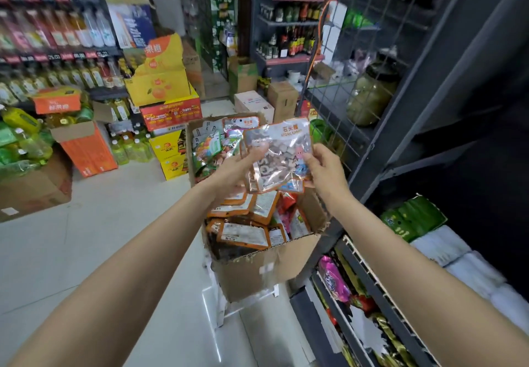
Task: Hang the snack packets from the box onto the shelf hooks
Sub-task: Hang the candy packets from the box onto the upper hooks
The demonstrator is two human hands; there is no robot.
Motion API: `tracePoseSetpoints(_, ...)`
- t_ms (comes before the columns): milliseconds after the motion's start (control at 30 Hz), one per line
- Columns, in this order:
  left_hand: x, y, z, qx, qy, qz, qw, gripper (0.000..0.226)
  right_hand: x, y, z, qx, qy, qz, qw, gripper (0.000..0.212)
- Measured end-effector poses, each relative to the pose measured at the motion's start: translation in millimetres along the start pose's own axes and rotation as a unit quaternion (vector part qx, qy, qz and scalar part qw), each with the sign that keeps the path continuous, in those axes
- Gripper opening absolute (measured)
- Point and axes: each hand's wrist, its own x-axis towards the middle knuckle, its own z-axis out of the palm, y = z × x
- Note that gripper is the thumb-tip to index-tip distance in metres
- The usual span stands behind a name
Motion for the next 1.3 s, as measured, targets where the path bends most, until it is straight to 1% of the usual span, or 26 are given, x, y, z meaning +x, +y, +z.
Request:
tracePoseSetpoints(100,-4.0,26.6,22.9,0.042,0.019,0.087,0.995,0.028,-14.2,-27.0,-26.8,0.022,0.070,0.013,0.997,0.016)
tracePoseSetpoints(133,-7.5,39.6,32.0,0.043,0.030,0.124,0.991,0.023,-19.9,-38.3,-37.1,0.031,0.087,0.016,0.996,0.016)
tracePoseSetpoints(200,-12.3,66.7,53.6,0.014,0.050,0.169,0.984,0.027,-31.9,-63.3,-61.2,0.040,0.115,0.003,0.993,0.020)
tracePoseSetpoints(233,-14.5,80.0,65.6,-0.006,0.056,0.186,0.981,0.029,-40.3,-78.6,-74.8,0.048,0.128,-0.010,0.991,0.018)
tracePoseSetpoints(300,-25.7,108.1,91.2,-0.043,0.048,0.216,0.974,0.028,-58.5,-108.1,-102.3,0.073,0.145,-0.045,0.986,0.017)
tracePoseSetpoints(333,-31.9,120.4,104.3,-0.061,0.033,0.231,0.970,0.025,-68.5,-121.0,-116.2,0.078,0.156,-0.066,0.983,0.020)
tracePoseSetpoints(400,-45.5,142.1,133.1,-0.095,0.003,0.266,0.959,0.021,-89.8,-141.3,-143.2,0.059,0.178,-0.112,0.976,0.028)
tracePoseSetpoints(533,-99.0,175.7,202.0,-0.099,-0.021,0.353,0.930,0.039,-148.3,-165.7,-204.7,0.007,0.225,-0.200,0.954,0.046)
tracePoseSetpoints(667,-156.6,198.4,271.4,-0.130,-0.064,0.392,0.908,0.035,-222.8,-188.7,-264.6,-0.065,0.247,-0.256,0.932,0.057)
tracePoseSetpoints(733,-187.2,204.1,305.0,-0.146,-0.067,0.401,0.902,0.037,-262.5,-197.7,-291.3,-0.097,0.245,-0.272,0.925,0.054)
tracePoseSetpoints(800,-220.1,206.9,335.2,-0.148,-0.075,0.411,0.896,0.031,-300.2,-203.1,-315.6,-0.122,0.239,-0.279,0.922,0.046)
tracePoseSetpoints(867,-249.7,207.9,360.9,-0.135,-0.084,0.428,0.890,0.022,-334.5,-205.8,-335.2,-0.158,0.254,-0.276,0.914,0.044)
tracePoseSetpoints(900,-262.2,207.8,371.5,-0.132,-0.086,0.436,0.886,0.023,-349.1,-205.0,-344.5,-0.177,0.266,-0.271,0.908,0.045)
tracePoseSetpoints(967,-282.2,206.8,390.4,-0.132,-0.080,0.450,0.880,0.032,-375.8,-203.1,-360.5,-0.212,0.283,-0.267,0.896,0.046)
tracePoseSetpoints(1033,-297.2,204.3,407.6,-0.135,-0.073,0.447,0.881,0.044,-399.0,-203.4,-373.3,-0.231,0.297,-0.267,0.887,0.046)
tracePoseSetpoints(1100,-312.0,204.3,422.4,-0.137,-0.061,0.444,0.883,0.048,-419.4,-206.1,-384.3,-0.237,0.307,-0.267,0.882,0.046)
tracePoseSetpoints(1167,-328.5,208.0,434.1,-0.096,-0.036,0.472,0.876,0.049,-435.1,-208.5,-397.9,-0.238,0.317,-0.266,0.878,0.047)
tracePoseSetpoints(1233,-344.8,213.7,440.9,-0.026,0.021,0.528,0.849,0.050,-447.9,-209.5,-410.4,-0.232,0.338,-0.268,0.872,0.047)
tracePoseSetpoints(1300,-355.7,219.0,445.2,0.019,0.083,0.572,0.816,0.050,-458.8,-208.9,-420.0,-0.223,0.361,-0.274,0.863,0.047)
